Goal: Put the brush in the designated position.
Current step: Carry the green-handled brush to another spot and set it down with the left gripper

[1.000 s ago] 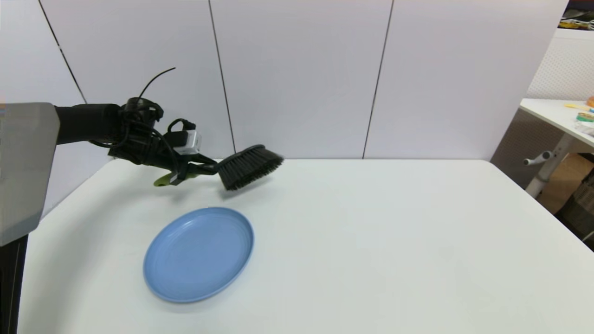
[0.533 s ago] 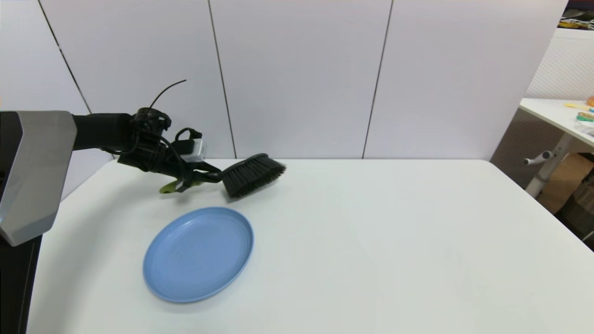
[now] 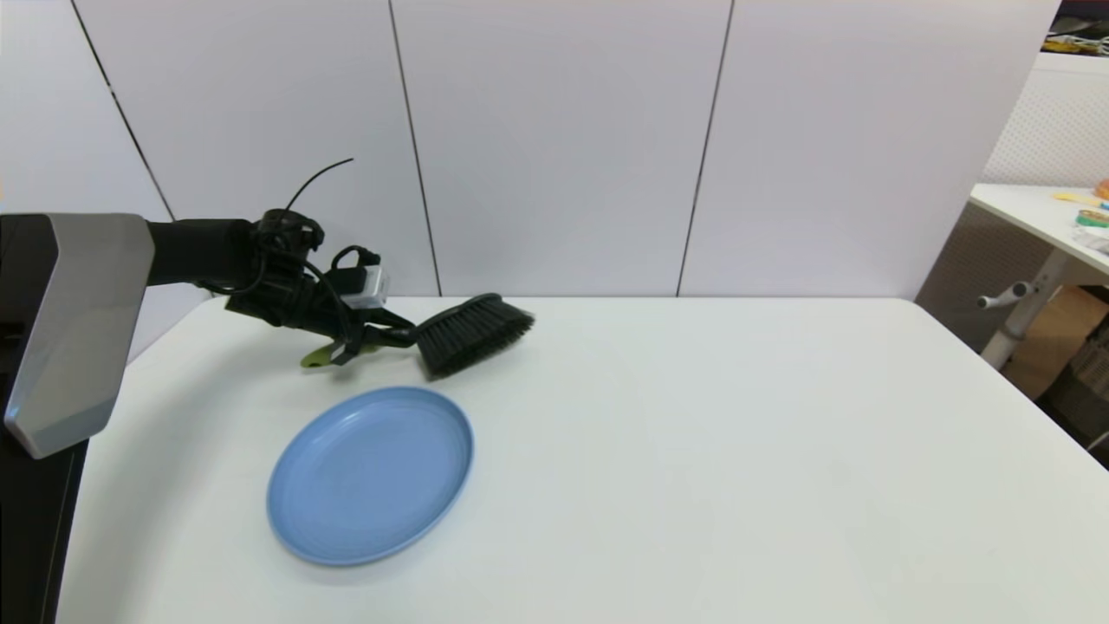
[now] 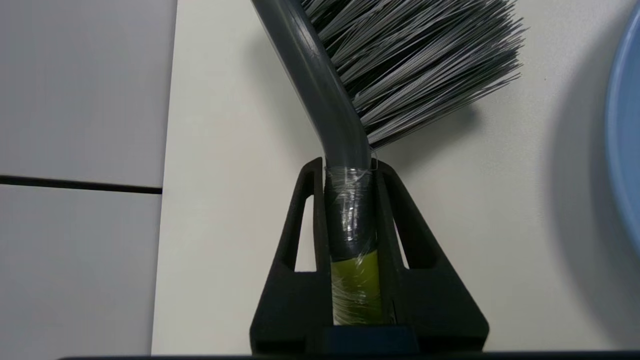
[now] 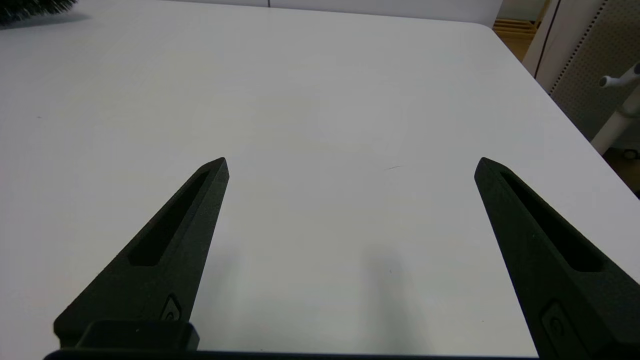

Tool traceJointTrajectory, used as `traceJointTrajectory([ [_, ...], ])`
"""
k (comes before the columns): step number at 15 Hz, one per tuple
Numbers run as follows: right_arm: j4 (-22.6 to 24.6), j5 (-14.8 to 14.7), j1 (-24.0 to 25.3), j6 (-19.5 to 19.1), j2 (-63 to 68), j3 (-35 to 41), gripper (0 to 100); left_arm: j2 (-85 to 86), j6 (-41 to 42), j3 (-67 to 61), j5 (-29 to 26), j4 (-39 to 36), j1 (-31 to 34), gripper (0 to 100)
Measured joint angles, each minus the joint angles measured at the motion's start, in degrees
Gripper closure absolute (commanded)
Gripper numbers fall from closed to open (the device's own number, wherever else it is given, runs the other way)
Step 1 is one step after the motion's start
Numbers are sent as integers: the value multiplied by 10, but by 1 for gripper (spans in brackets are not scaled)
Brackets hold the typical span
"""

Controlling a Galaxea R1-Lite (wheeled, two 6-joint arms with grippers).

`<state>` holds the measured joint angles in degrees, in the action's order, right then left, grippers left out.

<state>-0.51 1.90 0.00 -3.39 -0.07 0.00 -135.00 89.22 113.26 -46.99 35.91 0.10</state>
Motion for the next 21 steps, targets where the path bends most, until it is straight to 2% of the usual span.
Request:
traceJointTrajectory([
  [10,0,0,0,0,0,0,0,-10,0,0,-2,0,0,100],
  [11,0,0,0,0,0,0,0,-10,0,0,-1,0,0,0],
  [21,0,0,0,0,0,0,0,13,-7,0,0,5,-1,0],
])
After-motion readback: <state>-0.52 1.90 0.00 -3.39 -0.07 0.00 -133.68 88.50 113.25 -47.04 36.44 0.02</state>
